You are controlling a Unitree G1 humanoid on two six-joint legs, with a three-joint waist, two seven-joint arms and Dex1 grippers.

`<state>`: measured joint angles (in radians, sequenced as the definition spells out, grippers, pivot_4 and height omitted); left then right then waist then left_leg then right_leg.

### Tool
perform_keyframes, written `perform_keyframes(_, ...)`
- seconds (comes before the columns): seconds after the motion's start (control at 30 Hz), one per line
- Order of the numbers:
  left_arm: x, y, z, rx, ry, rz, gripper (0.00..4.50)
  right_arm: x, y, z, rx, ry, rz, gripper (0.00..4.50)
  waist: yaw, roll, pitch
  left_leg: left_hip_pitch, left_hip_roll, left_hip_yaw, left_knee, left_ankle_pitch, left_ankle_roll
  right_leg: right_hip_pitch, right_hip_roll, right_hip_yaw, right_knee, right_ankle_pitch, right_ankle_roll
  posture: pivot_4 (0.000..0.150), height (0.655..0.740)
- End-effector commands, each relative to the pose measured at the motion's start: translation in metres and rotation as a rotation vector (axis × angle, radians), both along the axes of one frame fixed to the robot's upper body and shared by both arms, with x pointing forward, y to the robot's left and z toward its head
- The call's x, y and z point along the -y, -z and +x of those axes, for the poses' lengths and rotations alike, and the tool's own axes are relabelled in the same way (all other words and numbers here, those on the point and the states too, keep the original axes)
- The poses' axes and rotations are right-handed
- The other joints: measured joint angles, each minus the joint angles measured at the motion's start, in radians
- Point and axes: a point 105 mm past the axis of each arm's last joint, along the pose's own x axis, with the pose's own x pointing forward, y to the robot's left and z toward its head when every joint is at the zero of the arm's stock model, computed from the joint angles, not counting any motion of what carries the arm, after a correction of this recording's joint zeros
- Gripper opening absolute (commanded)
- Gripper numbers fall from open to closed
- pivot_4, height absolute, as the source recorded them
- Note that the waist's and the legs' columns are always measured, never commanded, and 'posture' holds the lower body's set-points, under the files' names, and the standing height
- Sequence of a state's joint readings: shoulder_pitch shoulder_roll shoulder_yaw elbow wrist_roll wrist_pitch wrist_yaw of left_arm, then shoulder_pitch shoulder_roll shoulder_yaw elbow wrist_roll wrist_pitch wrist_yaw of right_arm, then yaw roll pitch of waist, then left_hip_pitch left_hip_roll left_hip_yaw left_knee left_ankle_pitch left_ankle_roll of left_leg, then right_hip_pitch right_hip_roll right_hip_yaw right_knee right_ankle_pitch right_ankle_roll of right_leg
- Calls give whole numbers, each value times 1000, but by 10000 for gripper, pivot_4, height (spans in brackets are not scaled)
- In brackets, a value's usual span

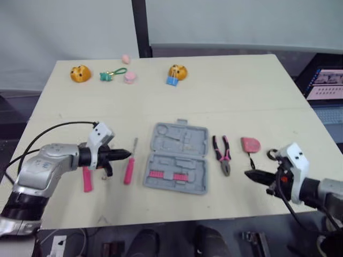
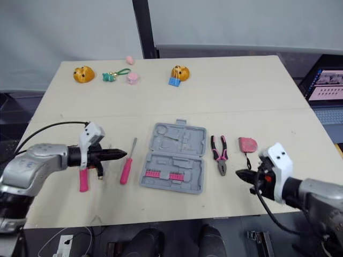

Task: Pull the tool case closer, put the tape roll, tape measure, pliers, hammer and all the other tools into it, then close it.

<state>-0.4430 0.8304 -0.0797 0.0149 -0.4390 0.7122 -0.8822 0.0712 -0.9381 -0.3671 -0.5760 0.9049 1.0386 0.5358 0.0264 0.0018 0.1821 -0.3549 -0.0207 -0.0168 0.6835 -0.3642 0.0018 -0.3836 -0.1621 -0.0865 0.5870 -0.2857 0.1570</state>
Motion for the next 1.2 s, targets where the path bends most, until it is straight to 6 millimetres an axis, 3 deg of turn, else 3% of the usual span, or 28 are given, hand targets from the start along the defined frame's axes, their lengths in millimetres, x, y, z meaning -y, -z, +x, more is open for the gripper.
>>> perform_keyframes(0.03, 6, -1, 10, 3, 40, 11, 452, 0, 2, 14, 7, 28, -26, 0, -1, 0, 0, 0, 0, 0, 0, 0, 0, -1, 0, 0, 0, 0, 0, 1500, 7400)
perform_keyframes(0.57, 33, 34, 41, -14, 138, 123, 452, -32, 34, 69, 12, 50, -41, 0, -4, -1, 0, -7, 0, 5, 3, 1, 0, -10, 0, -1, 5, 0, 1, 1500, 7400)
perform_keyframes(0.83, 34, 40, 52, 21, 124, 144, 452, -43, 46, 80, -4, 34, -51, 0, -4, -1, 0, -13, 0, 3, 9, 1, 0, -13, 0, -4, 7, 1, 1, 1500, 7400)
perform_keyframes(1.2, 54, 42, 57, 33, 151, 103, 452, -62, 53, 91, 2, -3, -39, 0, -5, 0, 0, -14, 0, 2, 11, 1, 0, -13, 0, -5, 8, 1, 1, 1500, 7400)
